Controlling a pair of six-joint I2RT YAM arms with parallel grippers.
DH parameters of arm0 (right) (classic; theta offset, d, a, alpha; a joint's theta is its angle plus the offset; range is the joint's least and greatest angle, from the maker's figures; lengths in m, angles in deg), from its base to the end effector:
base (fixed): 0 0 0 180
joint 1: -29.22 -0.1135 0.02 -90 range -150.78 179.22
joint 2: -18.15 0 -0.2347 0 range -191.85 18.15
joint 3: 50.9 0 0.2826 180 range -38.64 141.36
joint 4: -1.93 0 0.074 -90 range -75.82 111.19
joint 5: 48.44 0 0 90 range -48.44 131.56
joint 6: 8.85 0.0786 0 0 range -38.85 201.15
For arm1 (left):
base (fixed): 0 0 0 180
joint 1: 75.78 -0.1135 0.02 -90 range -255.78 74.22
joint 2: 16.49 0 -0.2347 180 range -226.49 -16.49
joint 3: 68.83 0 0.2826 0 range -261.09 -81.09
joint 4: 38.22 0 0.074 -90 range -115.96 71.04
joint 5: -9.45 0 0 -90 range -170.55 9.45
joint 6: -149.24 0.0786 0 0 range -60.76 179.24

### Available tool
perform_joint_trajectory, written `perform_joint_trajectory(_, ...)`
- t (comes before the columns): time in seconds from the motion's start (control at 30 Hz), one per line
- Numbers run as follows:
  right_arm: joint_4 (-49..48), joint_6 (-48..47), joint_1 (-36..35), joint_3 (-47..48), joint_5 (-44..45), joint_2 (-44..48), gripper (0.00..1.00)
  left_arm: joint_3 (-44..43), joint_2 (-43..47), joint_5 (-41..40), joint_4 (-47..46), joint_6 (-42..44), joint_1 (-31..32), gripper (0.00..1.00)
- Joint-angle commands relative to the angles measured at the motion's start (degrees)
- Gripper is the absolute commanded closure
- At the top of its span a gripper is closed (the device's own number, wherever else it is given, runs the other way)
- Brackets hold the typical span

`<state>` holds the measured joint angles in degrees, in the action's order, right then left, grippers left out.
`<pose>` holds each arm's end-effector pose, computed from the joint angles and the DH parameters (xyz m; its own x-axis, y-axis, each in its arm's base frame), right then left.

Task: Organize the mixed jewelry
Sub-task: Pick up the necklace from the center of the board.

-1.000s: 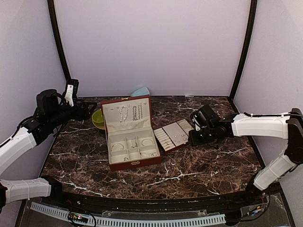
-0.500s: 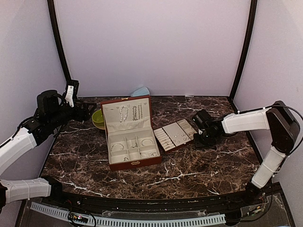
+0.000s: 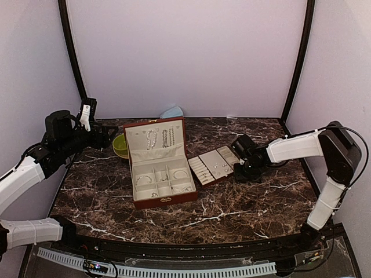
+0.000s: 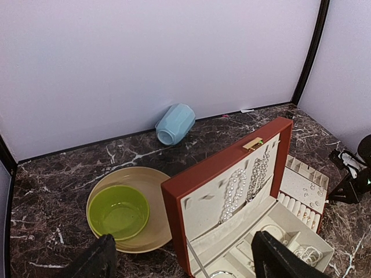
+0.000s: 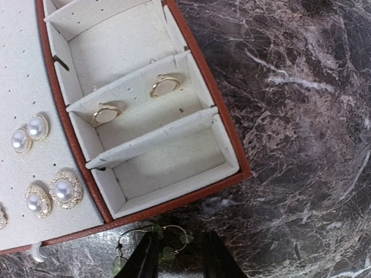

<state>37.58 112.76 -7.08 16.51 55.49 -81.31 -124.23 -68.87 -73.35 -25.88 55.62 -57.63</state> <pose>0.2974 0.1950 0.0560 -0.8976 -0.0281 -0.4399 -0.0358 0.9993 0.0092 0.2905 -0.1056 0.2897 -0.1805 -0.0067 -0.9835 0.4160 0.9056 -0.0826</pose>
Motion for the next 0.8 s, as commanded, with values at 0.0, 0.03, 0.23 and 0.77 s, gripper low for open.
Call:
perform_joint_trajectory(0.0,0.7,2.2,-1.0,0.2,0.1,-1.3,0.78,0.4,0.6,0.0,-0.4,0.7,-0.4,0.17)
perform_joint_trajectory(0.03,0.6,2.5,-1.0,-0.2,0.1,-1.3,0.81,0.4,0.7,0.1,-0.4,0.7,-0.4,0.17)
perform_joint_trajectory(0.23,2.5,4.5,-0.8,-1.2,2.2,-0.7,0.91,0.6,1.1,0.2,-0.4,0.7,-0.3,0.17)
perform_joint_trajectory(0.77,-3.3,3.4,0.5,-7.4,-0.3,10.9,1.00,0.2,0.3,12.6,-1.7,4.2,3.0,0.18)
